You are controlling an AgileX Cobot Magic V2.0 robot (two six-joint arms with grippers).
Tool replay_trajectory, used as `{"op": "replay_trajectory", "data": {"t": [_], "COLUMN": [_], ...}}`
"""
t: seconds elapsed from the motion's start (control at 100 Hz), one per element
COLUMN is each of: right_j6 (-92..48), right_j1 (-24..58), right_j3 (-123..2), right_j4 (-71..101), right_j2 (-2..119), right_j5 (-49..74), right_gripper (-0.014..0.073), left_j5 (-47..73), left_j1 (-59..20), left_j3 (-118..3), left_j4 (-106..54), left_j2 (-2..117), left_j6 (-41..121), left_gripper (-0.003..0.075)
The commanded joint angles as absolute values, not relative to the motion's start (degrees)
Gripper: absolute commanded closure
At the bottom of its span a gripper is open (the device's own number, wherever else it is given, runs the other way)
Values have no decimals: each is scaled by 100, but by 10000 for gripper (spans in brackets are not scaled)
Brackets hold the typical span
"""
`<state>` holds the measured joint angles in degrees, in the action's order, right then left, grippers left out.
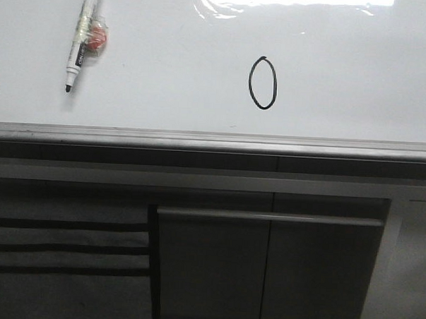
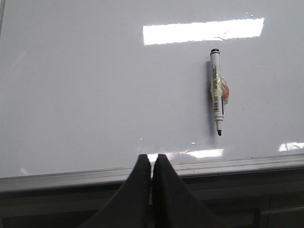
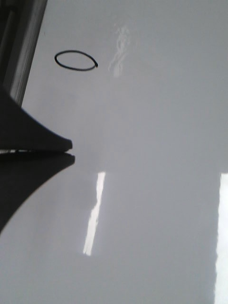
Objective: Write number 0 on whiteboard
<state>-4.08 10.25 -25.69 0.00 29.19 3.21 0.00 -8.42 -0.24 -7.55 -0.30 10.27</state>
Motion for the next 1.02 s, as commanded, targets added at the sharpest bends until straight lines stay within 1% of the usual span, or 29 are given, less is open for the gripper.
{"op": "replay_trajectory", "data": {"t": [0.0,0.07,0.17,0.42,0.46,0.54,1.01], "right_j6": [-383,-383,-383,-383,-383,-396,-396], "right_j1": [624,319,60,12,12,12,12], "right_j3": [-2227,-1753,-1119,137,118,121,121], "right_j4": [263,747,813,813,813,801,801], "right_j2": [2401,1890,1223,240,131,-192,-162], "right_j5": [-284,-284,-473,-1483,-1162,-996,-1053], "right_gripper": [659,659,659,659,659,659,659], "left_j5": [-393,-393,-393,-393,-393,-393,-393], "left_j1": [-895,-895,-895,-895,-895,-895,-895], "left_j3": [107,107,107,107,107,107,107], "left_j4": [-810,-810,-810,-810,-810,-810,-810], "left_j2": [-169,-169,-169,-169,-169,-169,-169], "left_j6": [966,966,966,966,966,966,966], "left_gripper": [740,740,741,741,741,741,740]}}
